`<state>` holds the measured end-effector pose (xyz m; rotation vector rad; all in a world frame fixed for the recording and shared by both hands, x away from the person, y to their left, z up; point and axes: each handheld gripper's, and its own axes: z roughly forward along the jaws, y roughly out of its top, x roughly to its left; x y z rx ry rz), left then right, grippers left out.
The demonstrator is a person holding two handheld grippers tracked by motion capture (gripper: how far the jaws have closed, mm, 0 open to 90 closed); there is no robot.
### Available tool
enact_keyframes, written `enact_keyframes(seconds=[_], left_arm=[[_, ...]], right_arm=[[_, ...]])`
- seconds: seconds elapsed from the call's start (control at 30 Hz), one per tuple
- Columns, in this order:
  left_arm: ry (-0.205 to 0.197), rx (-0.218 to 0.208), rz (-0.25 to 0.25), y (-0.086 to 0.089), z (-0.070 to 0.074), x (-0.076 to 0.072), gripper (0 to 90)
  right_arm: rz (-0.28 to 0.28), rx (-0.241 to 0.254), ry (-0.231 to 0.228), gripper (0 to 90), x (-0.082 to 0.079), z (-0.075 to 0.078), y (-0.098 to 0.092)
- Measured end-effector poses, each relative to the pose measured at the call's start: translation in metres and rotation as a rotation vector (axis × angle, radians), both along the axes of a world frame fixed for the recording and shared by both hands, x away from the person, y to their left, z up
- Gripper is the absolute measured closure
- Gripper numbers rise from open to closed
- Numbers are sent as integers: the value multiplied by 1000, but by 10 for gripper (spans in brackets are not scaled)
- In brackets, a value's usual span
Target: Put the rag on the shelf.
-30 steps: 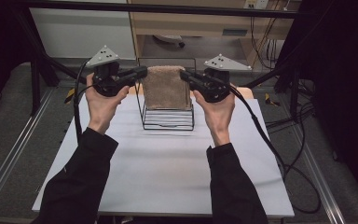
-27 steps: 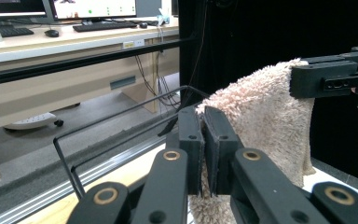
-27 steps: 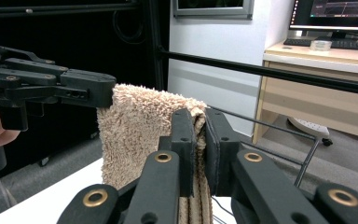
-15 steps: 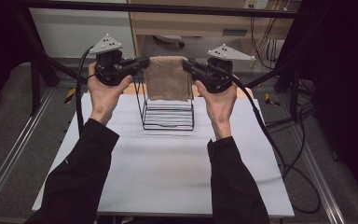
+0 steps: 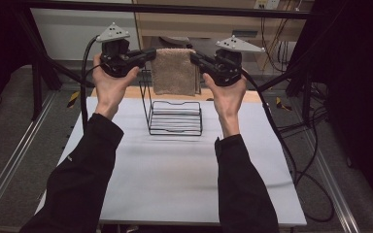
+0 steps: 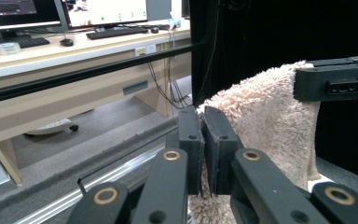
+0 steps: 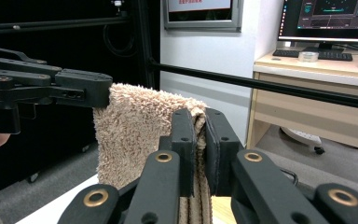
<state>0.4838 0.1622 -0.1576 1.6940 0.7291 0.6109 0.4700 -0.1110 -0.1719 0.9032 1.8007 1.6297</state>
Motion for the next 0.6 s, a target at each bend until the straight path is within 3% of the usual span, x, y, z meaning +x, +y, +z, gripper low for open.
enact_keyframes(seconds=[0.6], left_arm=[[-24, -15, 44, 0, 8, 19, 862]], right_arm=[[-7, 12, -19, 837, 23, 7, 4]])
